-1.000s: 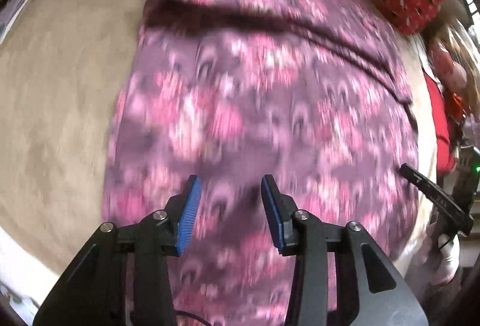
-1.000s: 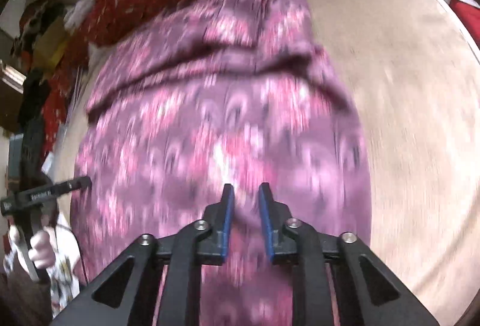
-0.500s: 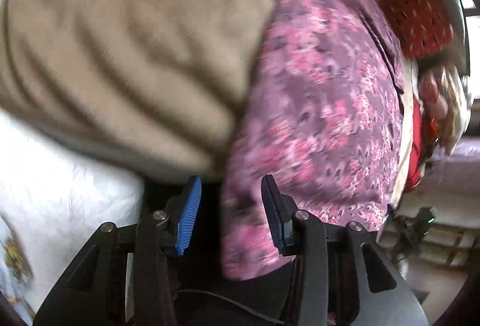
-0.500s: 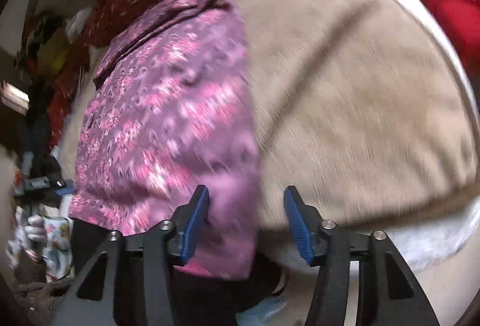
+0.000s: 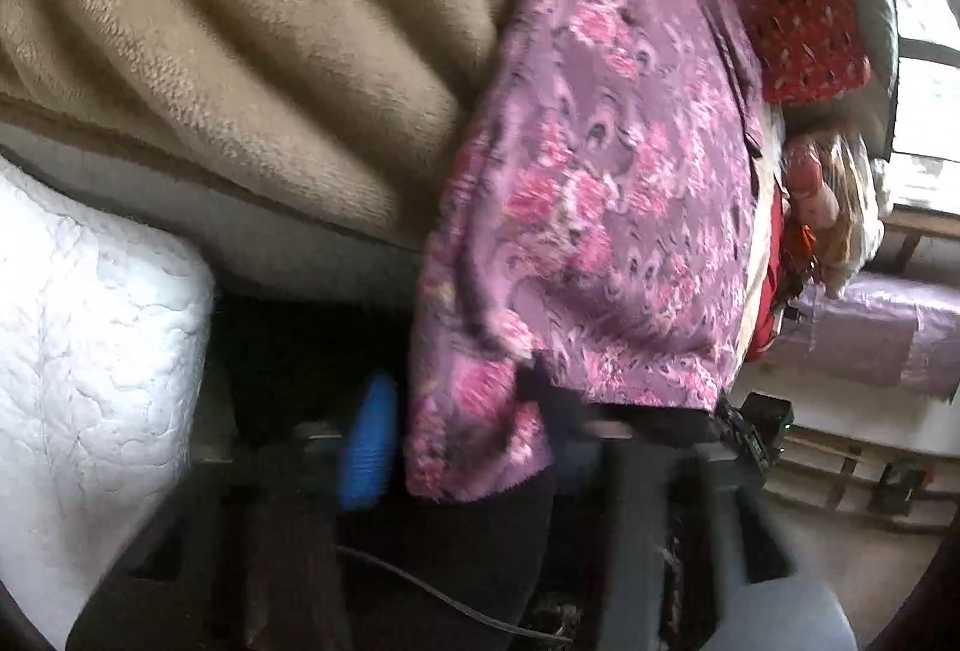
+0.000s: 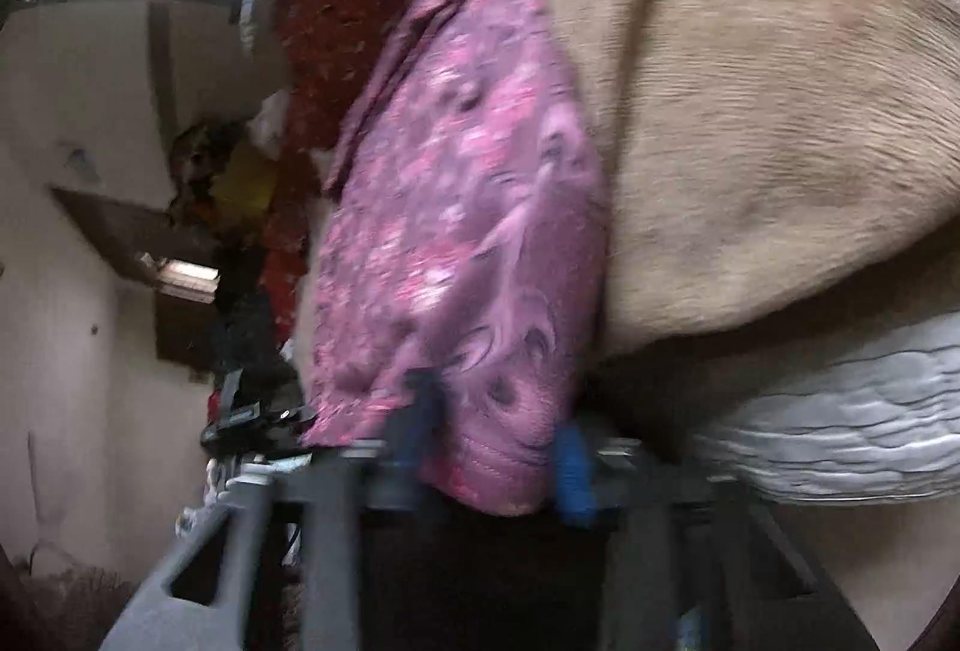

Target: Fold small clothes

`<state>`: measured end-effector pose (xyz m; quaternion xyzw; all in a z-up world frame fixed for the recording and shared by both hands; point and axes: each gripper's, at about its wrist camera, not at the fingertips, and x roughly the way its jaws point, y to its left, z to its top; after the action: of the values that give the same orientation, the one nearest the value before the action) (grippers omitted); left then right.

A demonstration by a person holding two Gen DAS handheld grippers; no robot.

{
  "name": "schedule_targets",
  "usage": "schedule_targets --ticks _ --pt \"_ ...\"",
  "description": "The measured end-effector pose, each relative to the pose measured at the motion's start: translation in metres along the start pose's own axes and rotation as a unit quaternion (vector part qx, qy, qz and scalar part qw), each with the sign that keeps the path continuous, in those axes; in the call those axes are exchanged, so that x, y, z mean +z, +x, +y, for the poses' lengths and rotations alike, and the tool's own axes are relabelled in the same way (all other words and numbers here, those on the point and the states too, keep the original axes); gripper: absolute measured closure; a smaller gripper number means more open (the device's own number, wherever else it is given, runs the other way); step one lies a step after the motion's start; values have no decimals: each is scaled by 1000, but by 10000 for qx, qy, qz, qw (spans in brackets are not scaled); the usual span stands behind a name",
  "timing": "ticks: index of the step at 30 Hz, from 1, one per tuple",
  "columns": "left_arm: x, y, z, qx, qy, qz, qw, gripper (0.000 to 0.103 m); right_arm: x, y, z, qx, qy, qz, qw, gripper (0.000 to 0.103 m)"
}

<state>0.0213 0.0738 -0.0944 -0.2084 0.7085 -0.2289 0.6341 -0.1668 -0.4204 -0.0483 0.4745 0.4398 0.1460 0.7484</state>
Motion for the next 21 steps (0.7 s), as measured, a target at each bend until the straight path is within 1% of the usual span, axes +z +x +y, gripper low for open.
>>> schedule_targets --ticks 2,4,8,13,16,21 --pt "-1 -5 -7 -56 132 -95 9999 95 1 -1 17 -66 -377 -51 9993 95" --pt "-1 -12 -15 -175 230 -252 9993 96 5 -7 31 -75 -598 -169 9980 96" --pt "8 -34 -32 -581 342 -576 9961 96 20 -22 57 135 -831 -564 9949 97" --pt "33 -63 -41 -1081 184 -929 9896 96 48 -30 80 456 -874 -991 9902 97" --pt "51 -74 -50 -1121 148 -1144 9870 96 70 -32 81 588 -819 -1100 9888 97" --pt "88 -86 -64 -1191 29 -1416 9827 96 111 -22 84 641 -716 -1208 9880 97"
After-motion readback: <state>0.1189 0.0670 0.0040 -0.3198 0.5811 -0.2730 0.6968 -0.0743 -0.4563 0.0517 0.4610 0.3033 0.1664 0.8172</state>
